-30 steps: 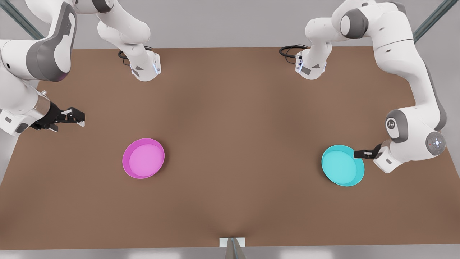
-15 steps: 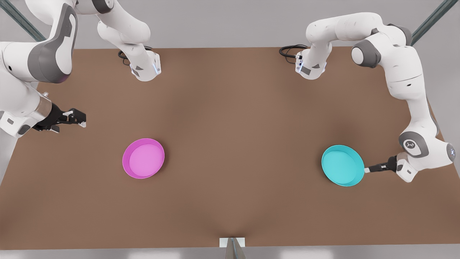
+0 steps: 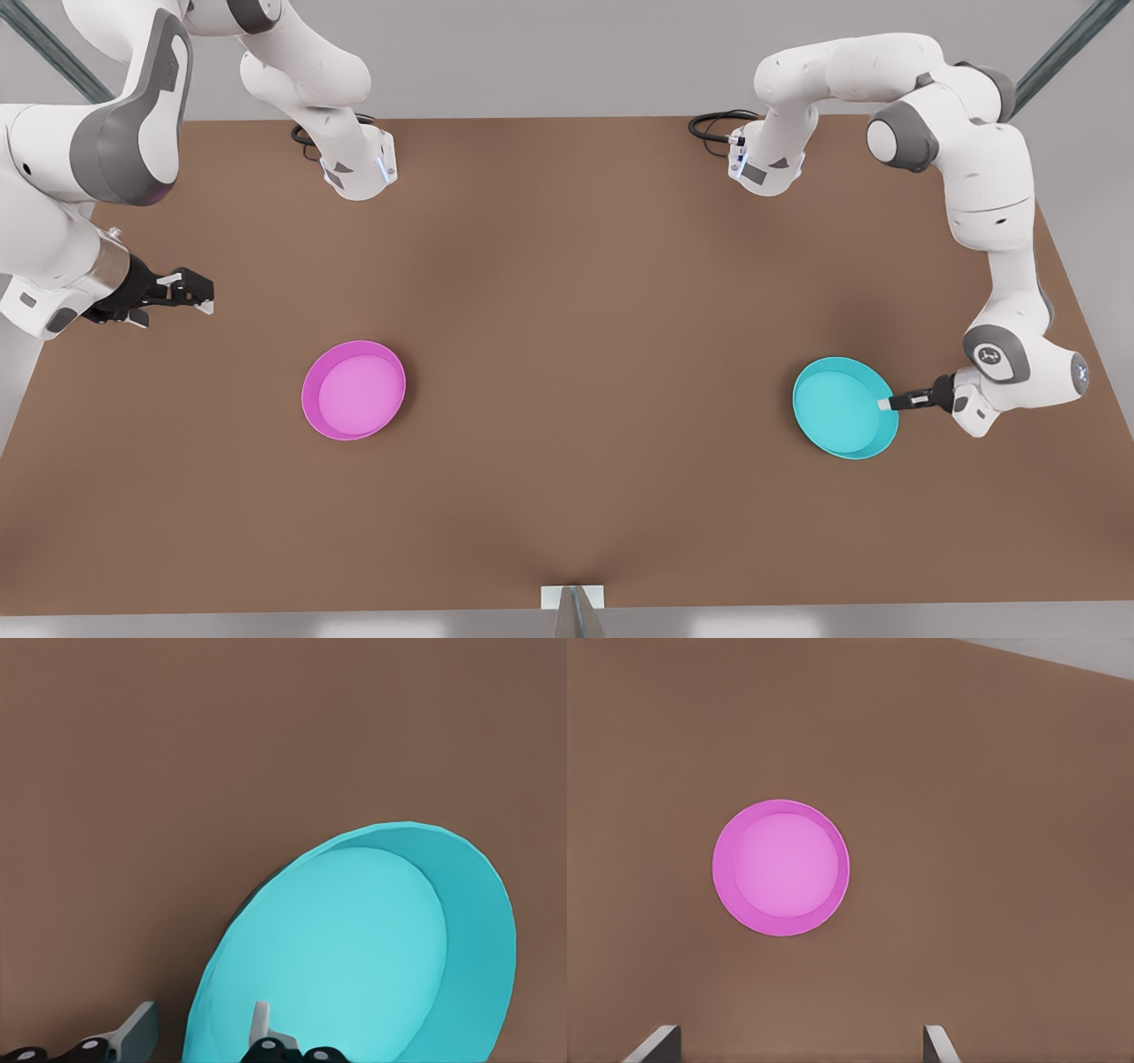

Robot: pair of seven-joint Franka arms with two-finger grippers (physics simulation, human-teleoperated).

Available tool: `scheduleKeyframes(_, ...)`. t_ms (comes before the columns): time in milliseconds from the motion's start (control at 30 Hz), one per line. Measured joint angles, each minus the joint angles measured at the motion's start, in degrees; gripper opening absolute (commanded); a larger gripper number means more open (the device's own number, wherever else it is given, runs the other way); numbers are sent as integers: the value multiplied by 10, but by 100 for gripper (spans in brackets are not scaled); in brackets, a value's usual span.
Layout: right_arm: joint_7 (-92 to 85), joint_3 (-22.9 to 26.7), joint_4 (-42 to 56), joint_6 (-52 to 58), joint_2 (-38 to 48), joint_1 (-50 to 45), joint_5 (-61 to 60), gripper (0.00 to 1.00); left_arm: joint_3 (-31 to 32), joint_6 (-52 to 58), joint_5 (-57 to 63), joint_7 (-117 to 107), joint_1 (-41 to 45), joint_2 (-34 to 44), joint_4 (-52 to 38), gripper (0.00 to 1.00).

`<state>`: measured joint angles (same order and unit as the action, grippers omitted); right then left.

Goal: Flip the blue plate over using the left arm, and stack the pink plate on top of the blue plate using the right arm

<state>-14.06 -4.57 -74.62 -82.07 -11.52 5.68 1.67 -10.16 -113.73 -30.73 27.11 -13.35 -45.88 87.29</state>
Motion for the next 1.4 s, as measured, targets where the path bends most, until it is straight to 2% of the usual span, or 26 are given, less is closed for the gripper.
scheduleKeyframes(33, 0, 0, 0, 0, 0, 0, 0, 100, 0, 0, 0, 0, 0, -2, 0, 51)
scheduleKeyframes(67, 0, 0, 0, 0, 0, 0, 0, 100, 2, 0, -1, 0, 0, -1, 0, 44)
scheduleKeyframes(167, 0, 0, 0, 1, 1, -1, 0, 100, 4, 0, -1, -1, 1, -2, 0, 34)
scheduleKeyframes(367, 0, 0, 0, 0, -2, 0, 0, 100, 5, 0, -2, 3, 0, -9, -1, 34)
scheduleKeyframes(533, 0, 0, 0, 0, -3, 0, 0, 100, 4, 1, -4, 2, 0, -8, -1, 21)
scheduleKeyframes(1000, 0, 0, 0, -14, -13, 0, -2, 100, 4, 9, -43, 18, 0, 14, -11, 21)
scheduleKeyframes(1133, -1, 1, -1, -64, -81, -33, 5, 100, 26, 30, -41, 19, 8, 61, -6, 21)
scheduleKeyframes(1200, 6, 4, 0, -59, -83, -25, 0, 100, 43, 45, -38, 10, 14, 85, -4, 21)
scheduleKeyframes(1267, 105, 5, 1, -30, -80, -27, 1, 100, 44, 52, -32, 2, 42, 110, 0, 21)
scheduleKeyframes(1400, 103, 8, 8, -30, -76, 22, -58, 100, 52, 64, -28, -26, 88, 129, 3, 21)
